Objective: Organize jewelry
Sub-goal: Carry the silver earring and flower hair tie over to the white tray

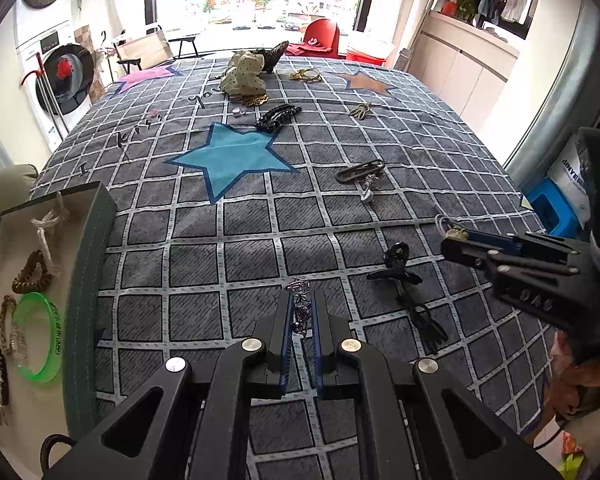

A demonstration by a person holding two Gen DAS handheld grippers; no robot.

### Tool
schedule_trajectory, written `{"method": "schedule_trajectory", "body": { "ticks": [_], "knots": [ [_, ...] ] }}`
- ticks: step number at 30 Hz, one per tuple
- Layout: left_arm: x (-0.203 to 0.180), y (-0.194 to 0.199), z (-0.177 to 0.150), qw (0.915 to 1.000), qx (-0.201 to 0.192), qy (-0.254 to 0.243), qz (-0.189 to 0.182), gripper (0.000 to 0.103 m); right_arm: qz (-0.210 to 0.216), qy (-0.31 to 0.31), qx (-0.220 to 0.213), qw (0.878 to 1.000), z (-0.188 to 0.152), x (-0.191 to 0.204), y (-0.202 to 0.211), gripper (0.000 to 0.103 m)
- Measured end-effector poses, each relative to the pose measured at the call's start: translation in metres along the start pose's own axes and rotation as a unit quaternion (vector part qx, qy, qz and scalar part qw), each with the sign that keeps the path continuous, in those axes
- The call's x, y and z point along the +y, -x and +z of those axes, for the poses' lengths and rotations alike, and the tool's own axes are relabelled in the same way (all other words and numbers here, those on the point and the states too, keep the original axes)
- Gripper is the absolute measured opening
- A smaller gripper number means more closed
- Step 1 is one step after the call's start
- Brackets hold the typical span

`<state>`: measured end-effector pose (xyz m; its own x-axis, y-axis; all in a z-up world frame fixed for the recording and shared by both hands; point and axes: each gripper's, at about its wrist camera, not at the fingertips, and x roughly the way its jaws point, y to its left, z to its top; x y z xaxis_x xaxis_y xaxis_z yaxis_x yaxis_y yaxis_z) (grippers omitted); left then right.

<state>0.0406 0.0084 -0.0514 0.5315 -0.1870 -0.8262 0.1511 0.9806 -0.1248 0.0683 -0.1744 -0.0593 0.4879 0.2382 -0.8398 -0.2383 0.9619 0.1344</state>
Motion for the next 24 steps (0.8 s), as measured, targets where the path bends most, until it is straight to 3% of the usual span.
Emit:
{"method": "schedule_trajectory", "body": {
  "ticks": [11, 24],
  "knots": [
    [-0.001, 0.027, -0.012, 0.9998, -0.019, 0.007, 0.002, 0.011, 0.045, -0.048, -0.019, 0.998, -0.007, -0.003, 0.032, 0.028],
    [0.012, 0.065, -0.028, 0.9986, -0.051, 0.012, 0.005, 0.011, 0.060, -0.038, -0.027, 0.997, -0.015, 0.022, 0.053, 0.028]
  ]
}}
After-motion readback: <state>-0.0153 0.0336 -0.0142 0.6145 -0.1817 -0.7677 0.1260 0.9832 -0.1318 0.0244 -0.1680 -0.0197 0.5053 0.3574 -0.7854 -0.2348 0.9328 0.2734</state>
